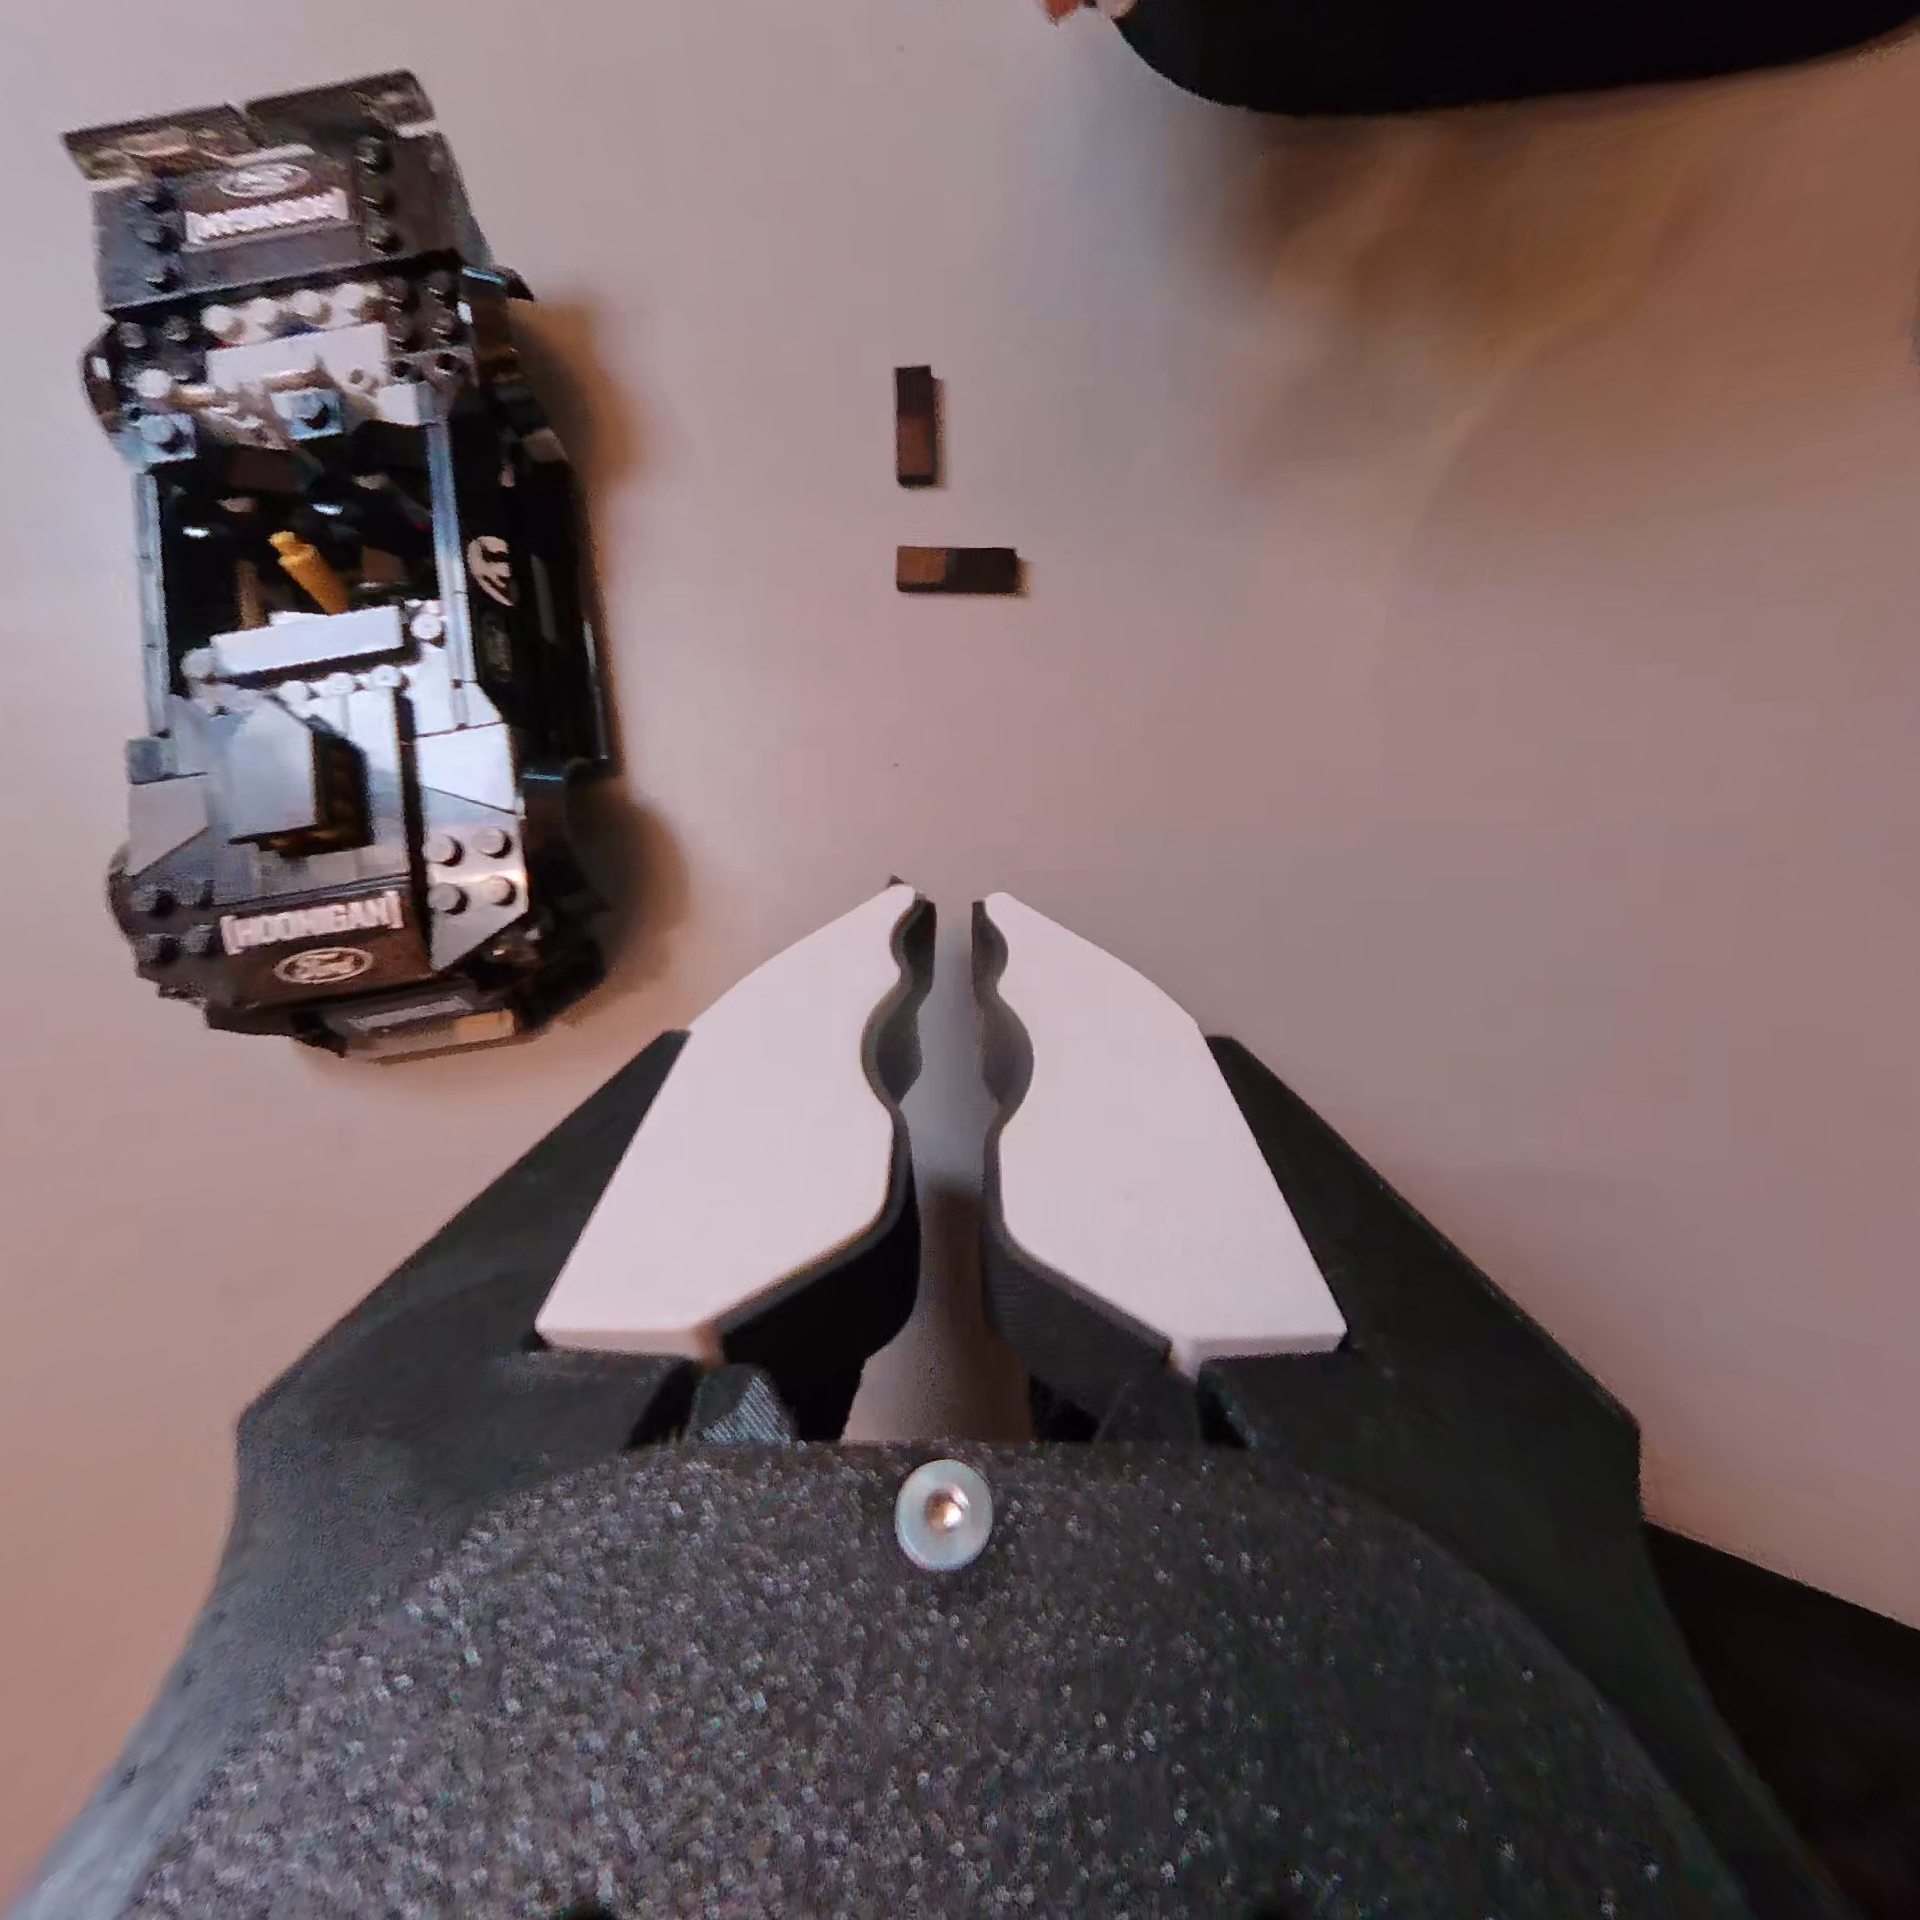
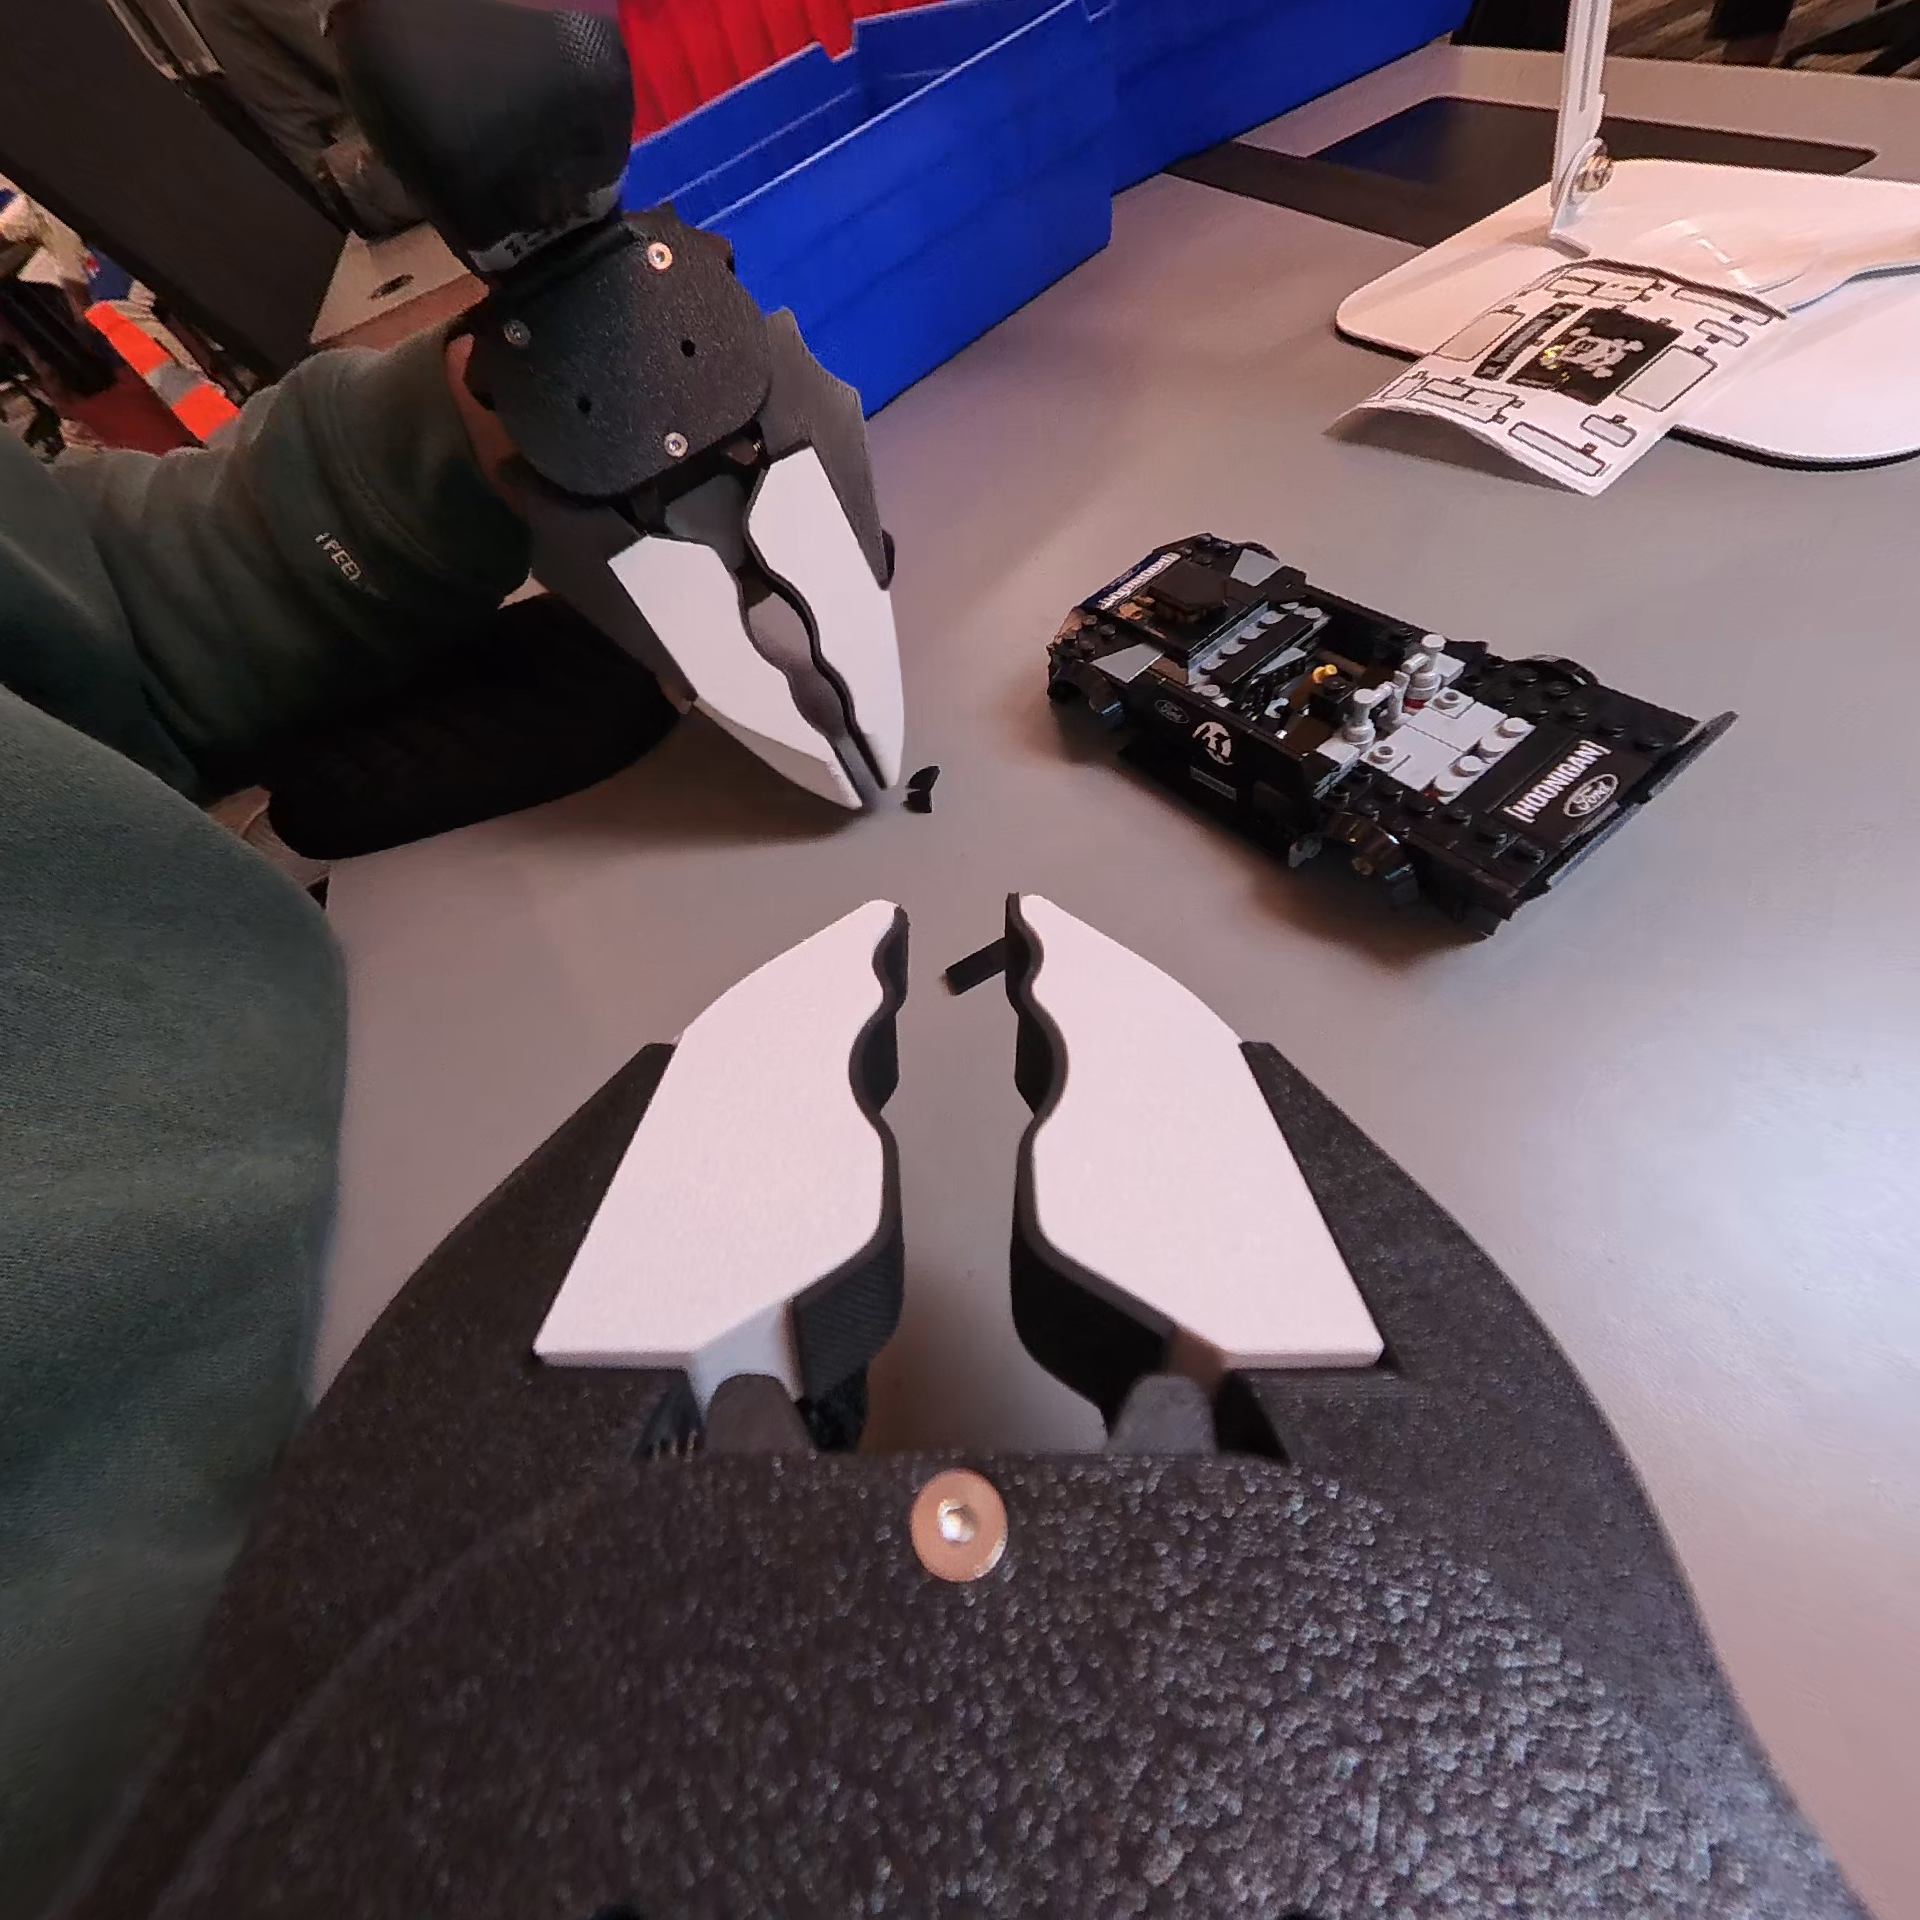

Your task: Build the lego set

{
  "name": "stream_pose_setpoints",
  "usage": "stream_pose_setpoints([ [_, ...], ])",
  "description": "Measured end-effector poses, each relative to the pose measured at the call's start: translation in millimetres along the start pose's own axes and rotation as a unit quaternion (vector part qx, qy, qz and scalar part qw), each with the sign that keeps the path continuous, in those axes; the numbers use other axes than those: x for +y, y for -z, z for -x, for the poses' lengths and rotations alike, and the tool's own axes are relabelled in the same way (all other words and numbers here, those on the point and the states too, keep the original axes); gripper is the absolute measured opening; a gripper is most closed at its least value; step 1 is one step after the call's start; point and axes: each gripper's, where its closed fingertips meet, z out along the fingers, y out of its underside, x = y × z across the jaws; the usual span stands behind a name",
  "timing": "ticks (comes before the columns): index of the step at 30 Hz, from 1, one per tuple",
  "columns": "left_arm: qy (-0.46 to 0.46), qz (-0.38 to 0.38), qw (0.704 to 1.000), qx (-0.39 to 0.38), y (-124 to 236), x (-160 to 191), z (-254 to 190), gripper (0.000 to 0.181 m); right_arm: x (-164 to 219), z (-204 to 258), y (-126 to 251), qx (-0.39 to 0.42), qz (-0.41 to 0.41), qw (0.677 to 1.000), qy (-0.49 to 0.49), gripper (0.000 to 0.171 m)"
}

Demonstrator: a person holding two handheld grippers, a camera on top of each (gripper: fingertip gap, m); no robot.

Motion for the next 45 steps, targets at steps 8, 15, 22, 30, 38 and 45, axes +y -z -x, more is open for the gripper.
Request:
stream_pose_setpoints([
  [8,0.016,0.003,1.000,-0.017,-5.0,4.3,7.4,0.008,0.7,-0.1,-0.7,0.003,0.002,1.000,0.004,0.017],
  [15,0.018,-0.034,0.998,-0.044,3.1,-6.7,14.3,0.010,1.0,-5.1,-0.7,0.014,0.009,1.000,-0.005,0.017],
  [22,0.025,-0.102,0.993,-0.049,-13.1,-31.7,4.1,0.015,25.8,-22.5,-10.8,0.027,0.139,0.987,0.073,0.018],
  [30,0.026,-0.074,0.996,-0.047,-35.8,-44.9,-0.6,0.036,51.7,-32.8,-29.8,-0.013,0.274,0.949,0.156,0.019],
  [38,0.010,-0.036,0.999,0.016,-53.0,-53.2,-8.5,0.031,54.6,-31.4,-31.3,-0.006,0.291,0.942,0.167,0.009],
  [45,0.006,0.000,0.998,0.060,-38.0,-35.7,-28.5,0.024,61.2,-14.4,-24.5,-0.031,0.283,0.941,0.182,0.009],
])
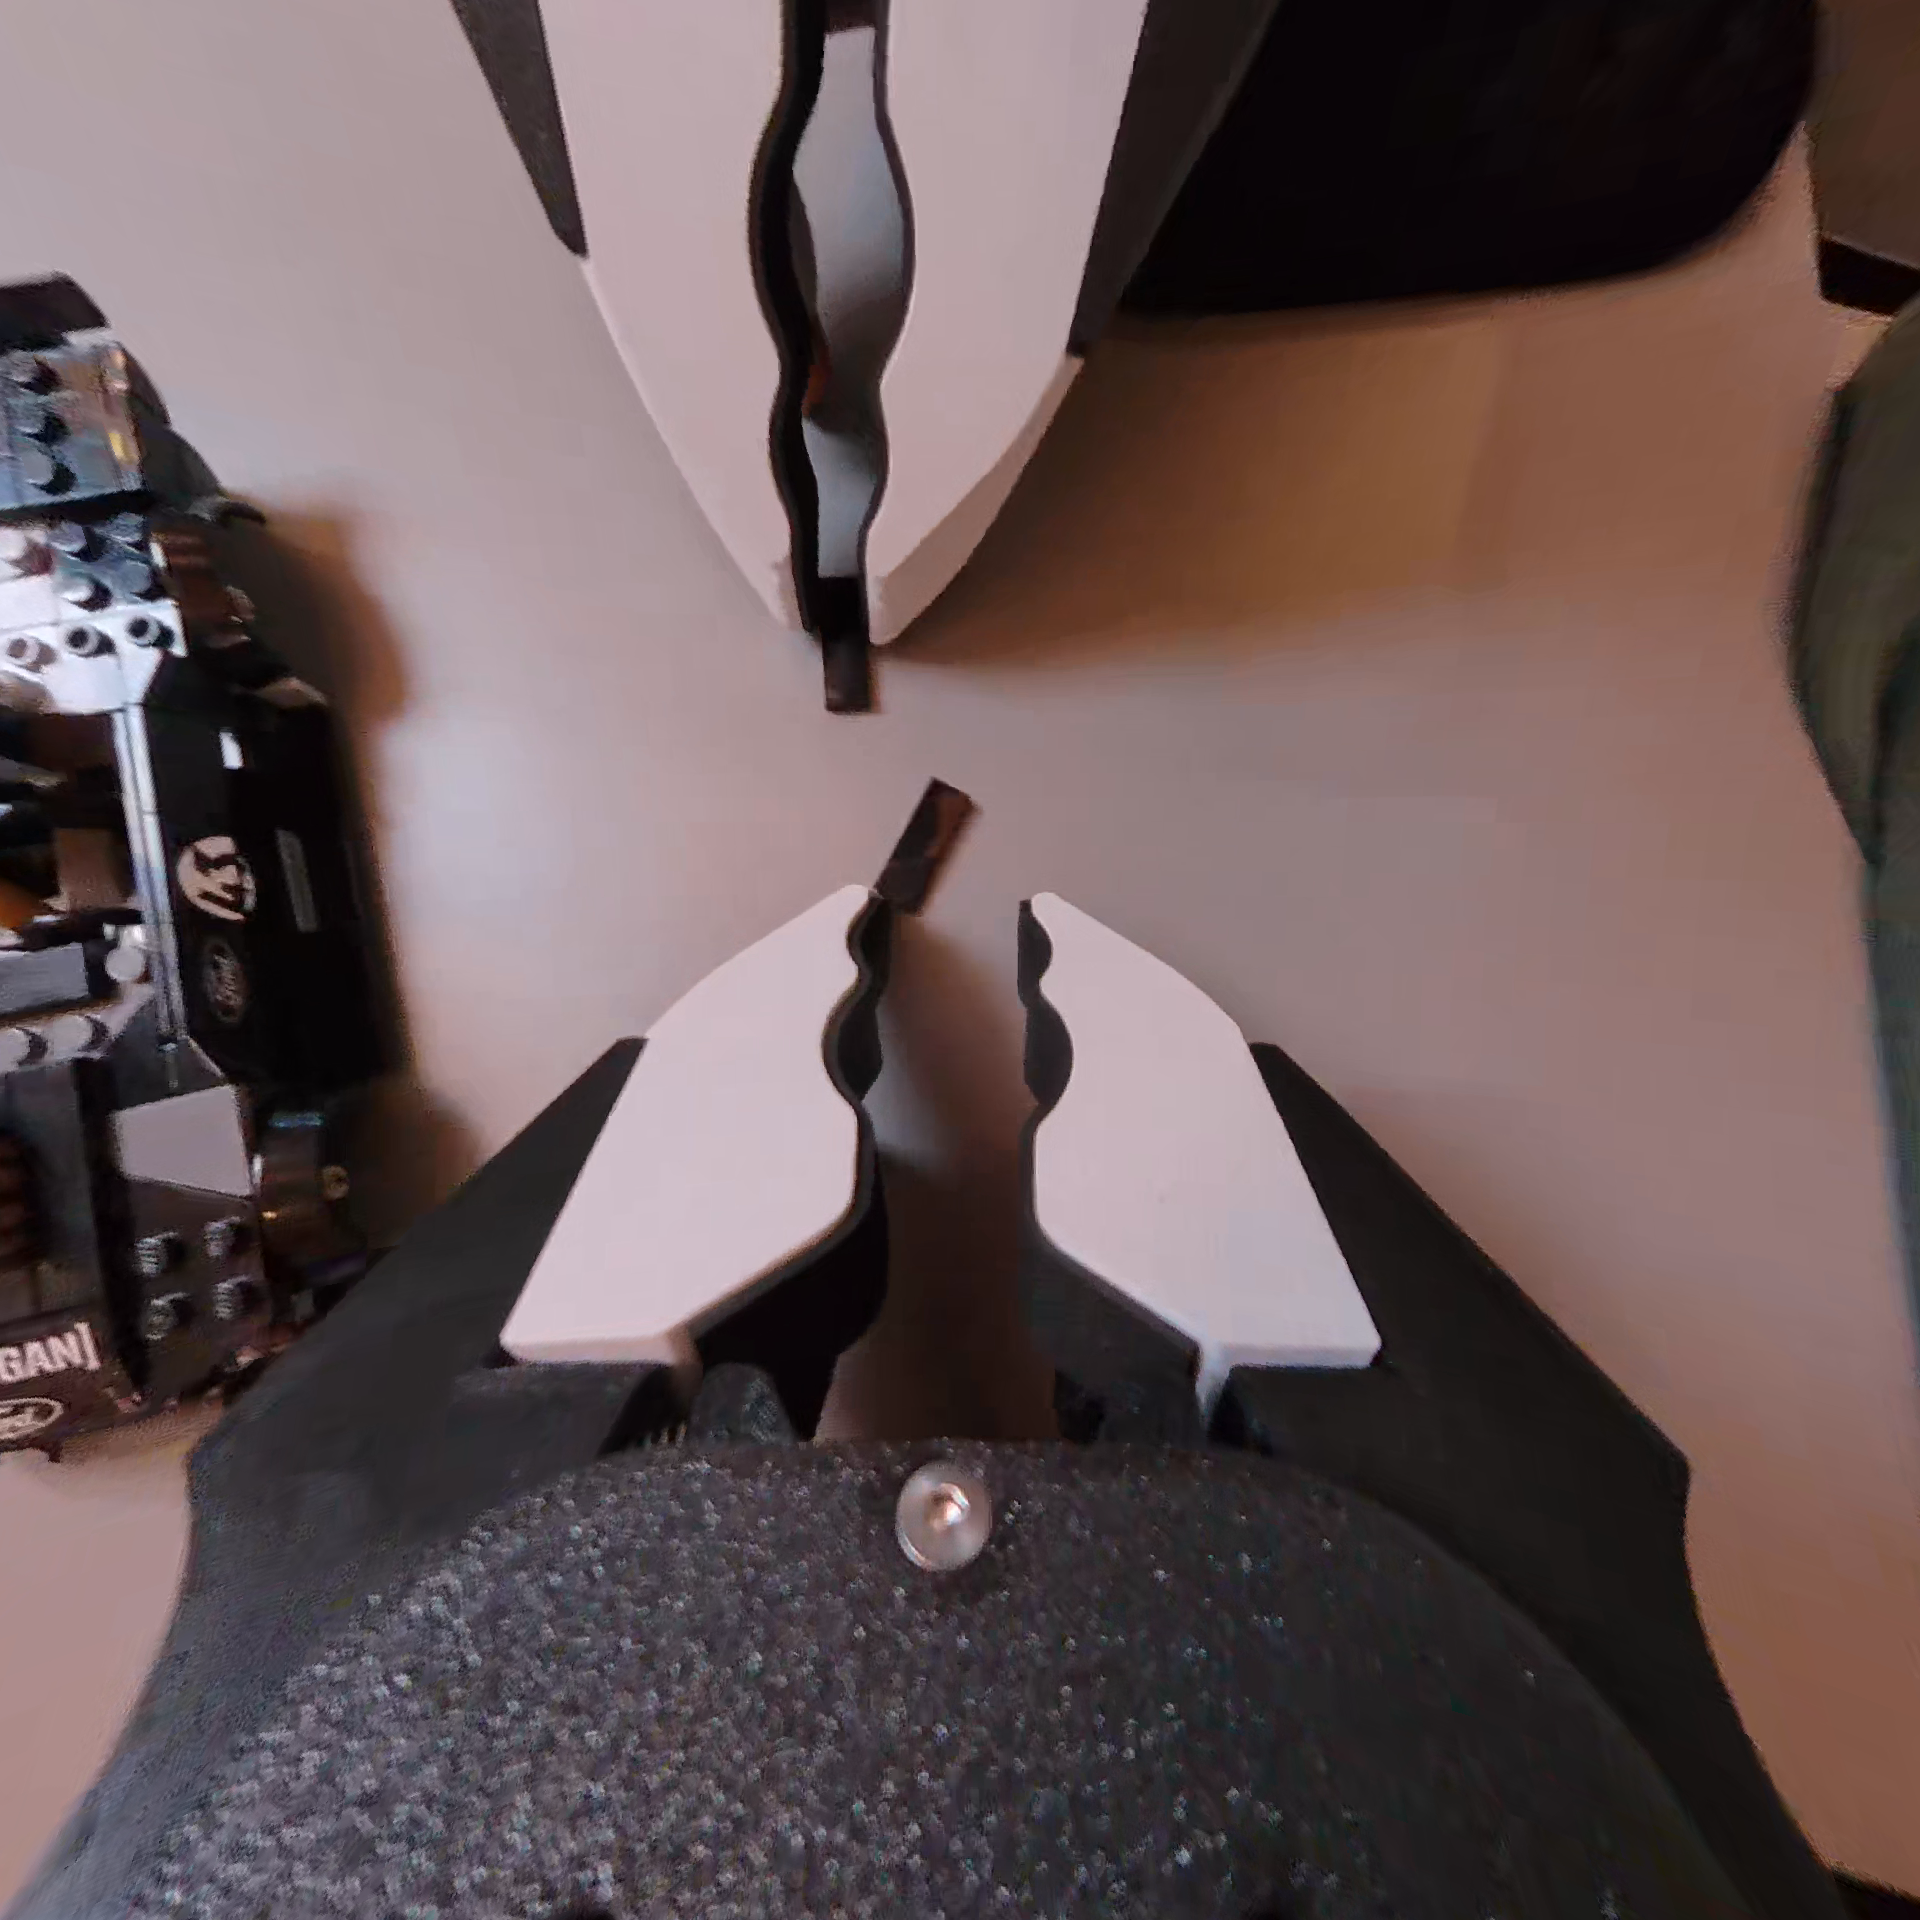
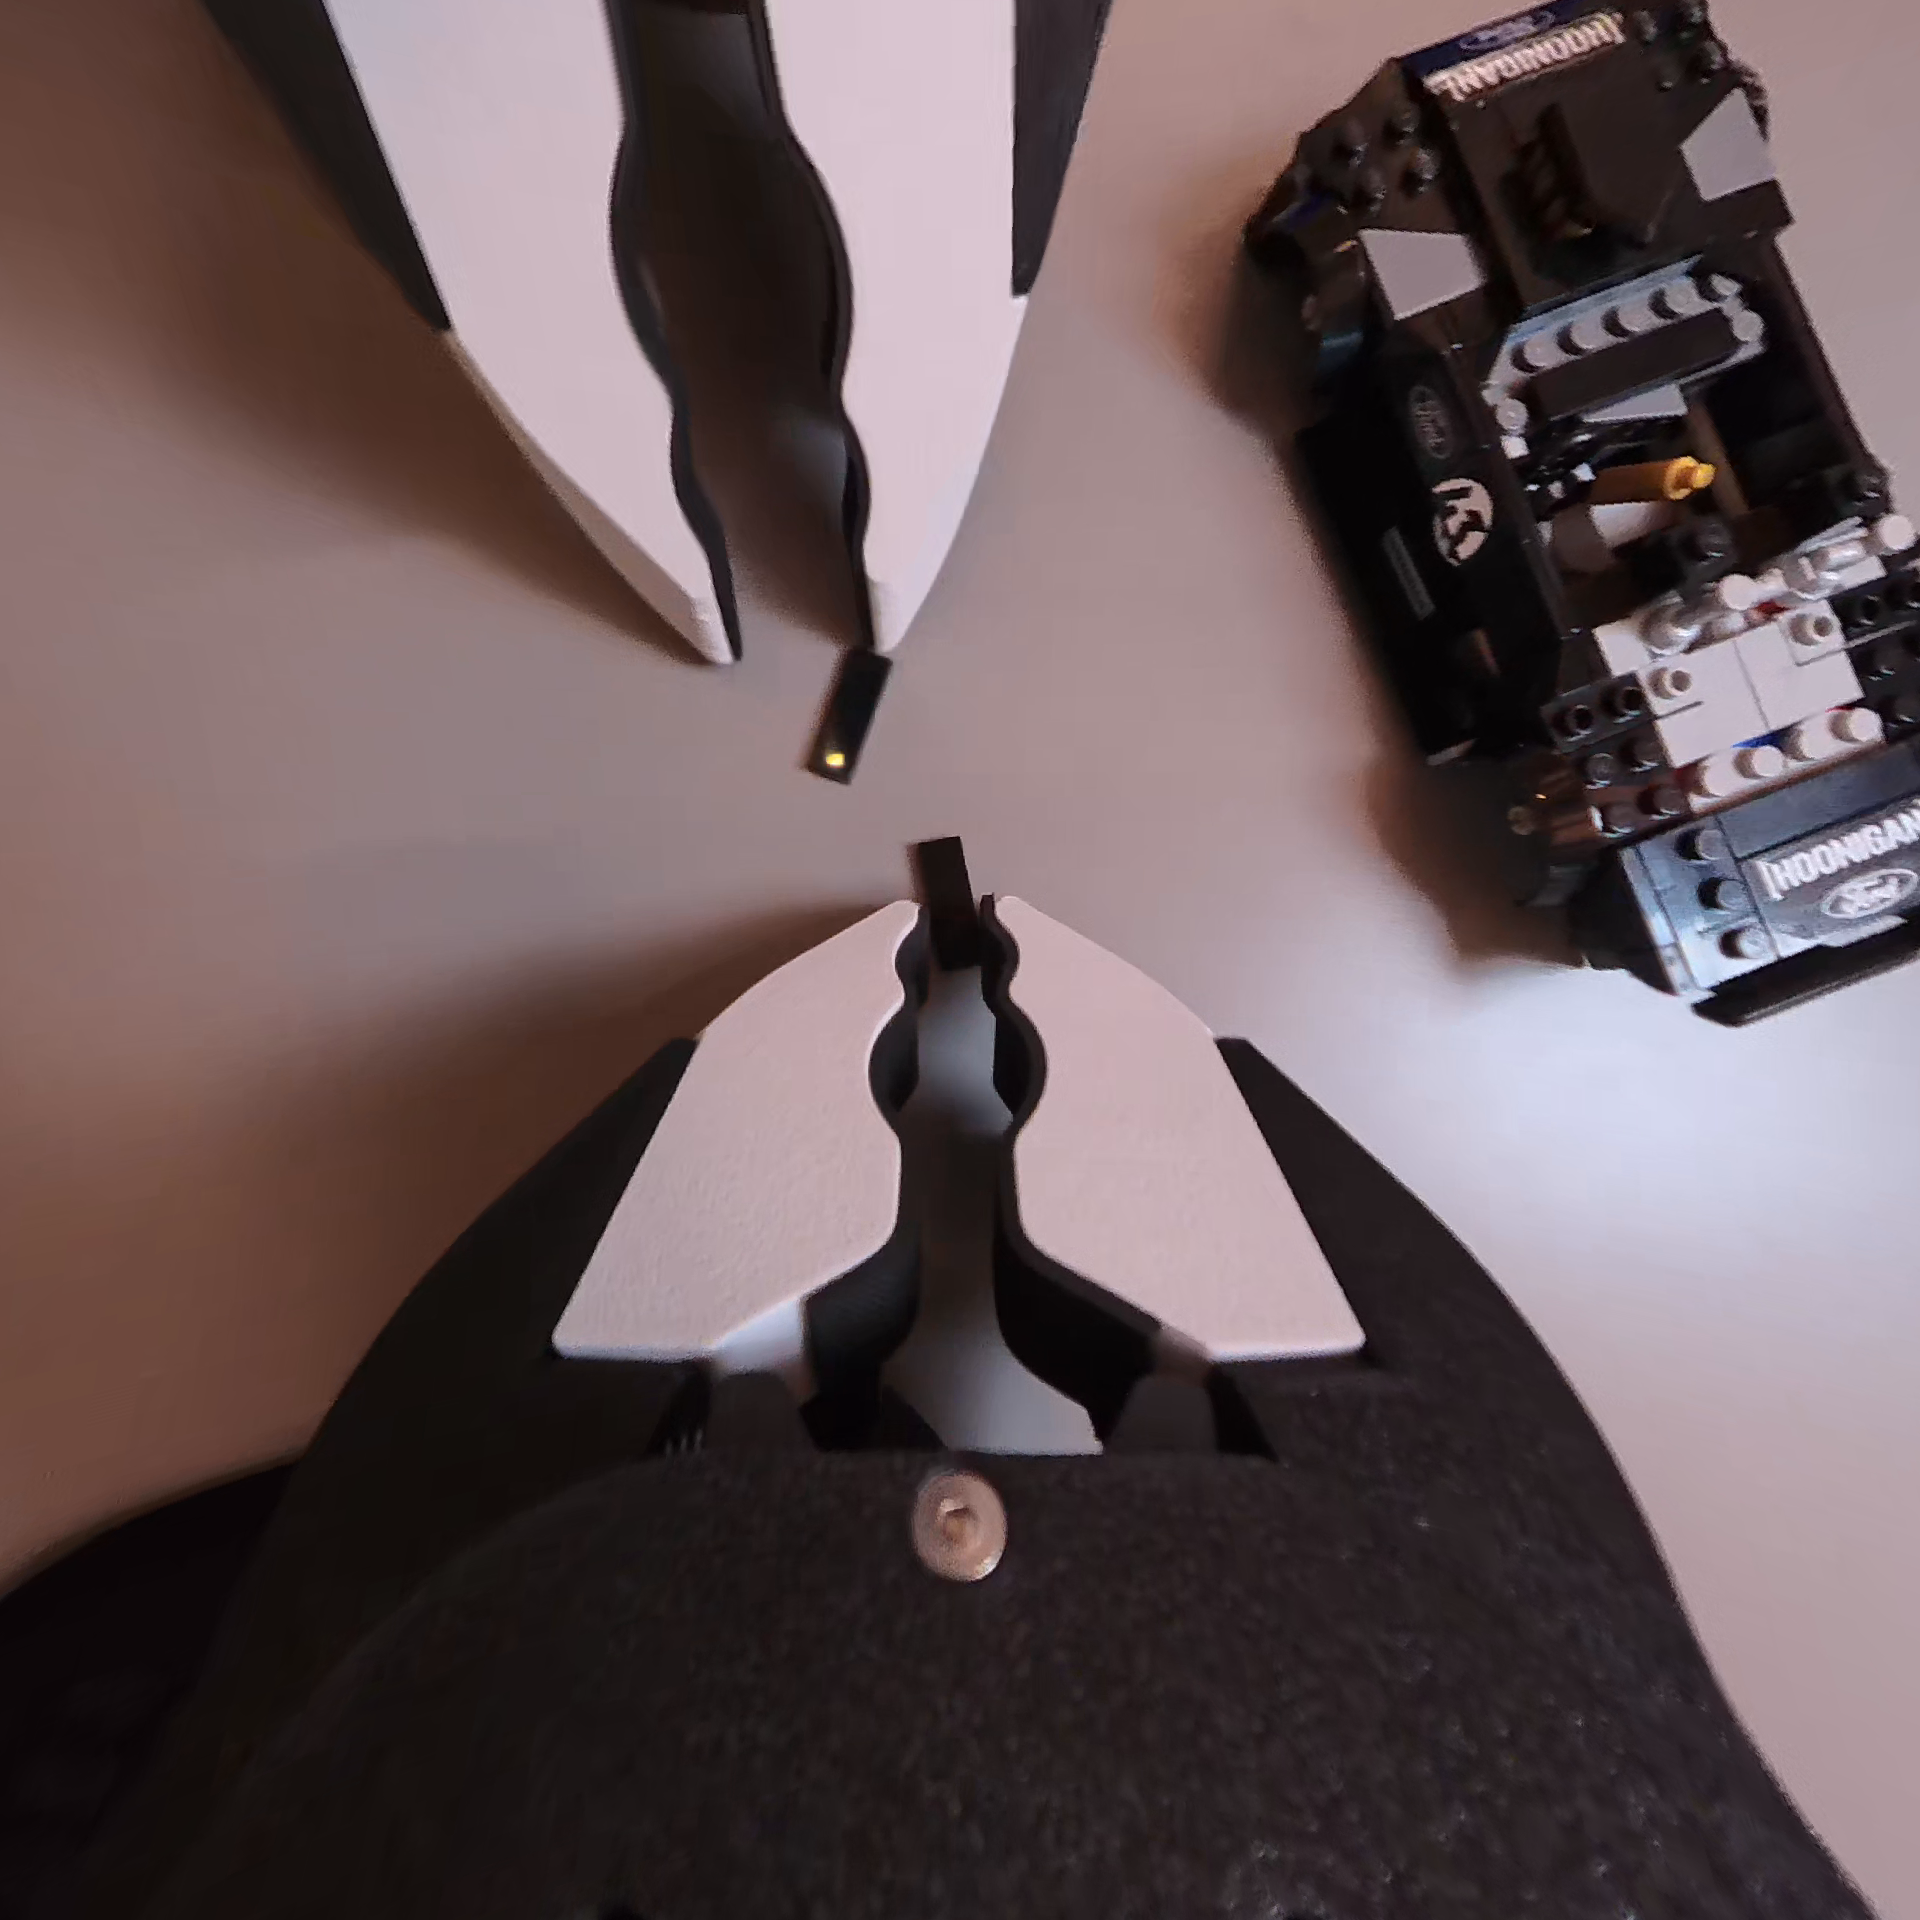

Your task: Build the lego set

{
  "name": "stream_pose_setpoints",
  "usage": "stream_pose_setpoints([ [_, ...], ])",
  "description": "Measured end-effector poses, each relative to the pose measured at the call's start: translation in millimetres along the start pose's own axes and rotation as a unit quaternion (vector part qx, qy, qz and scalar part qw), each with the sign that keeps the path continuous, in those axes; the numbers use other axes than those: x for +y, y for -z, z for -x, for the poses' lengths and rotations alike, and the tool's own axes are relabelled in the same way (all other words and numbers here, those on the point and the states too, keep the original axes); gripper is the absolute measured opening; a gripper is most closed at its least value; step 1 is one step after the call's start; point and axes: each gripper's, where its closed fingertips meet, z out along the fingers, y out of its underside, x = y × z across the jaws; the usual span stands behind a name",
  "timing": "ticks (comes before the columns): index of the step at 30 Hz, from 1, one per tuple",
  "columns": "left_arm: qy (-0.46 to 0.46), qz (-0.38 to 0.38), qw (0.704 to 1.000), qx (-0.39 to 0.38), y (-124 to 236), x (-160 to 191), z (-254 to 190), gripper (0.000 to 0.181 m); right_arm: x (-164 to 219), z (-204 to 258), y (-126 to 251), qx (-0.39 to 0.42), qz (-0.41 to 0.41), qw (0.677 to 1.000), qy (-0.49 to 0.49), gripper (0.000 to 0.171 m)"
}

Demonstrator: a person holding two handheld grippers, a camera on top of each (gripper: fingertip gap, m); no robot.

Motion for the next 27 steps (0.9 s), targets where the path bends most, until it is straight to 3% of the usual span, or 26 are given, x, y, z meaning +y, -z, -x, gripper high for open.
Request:
stream_pose_setpoints([
  [7,-0.008,-0.028,0.999,-0.039,0.1,-9.2,13.2,0.021,0.1,7.3,1.9,-0.018,-0.017,1.000,0.009,0.010],
  [15,-0.019,-0.014,1.000,-0.015,-8.1,-8.6,3.0,0.010,1.3,5.8,-1.3,-0.001,0.002,1.000,0.013,0.009],
  [27,0.025,0.012,0.998,-0.050,14.0,18.3,9.3,0.009,0.9,18.2,-1.9,-0.008,0.015,0.999,0.044,0.008],
])
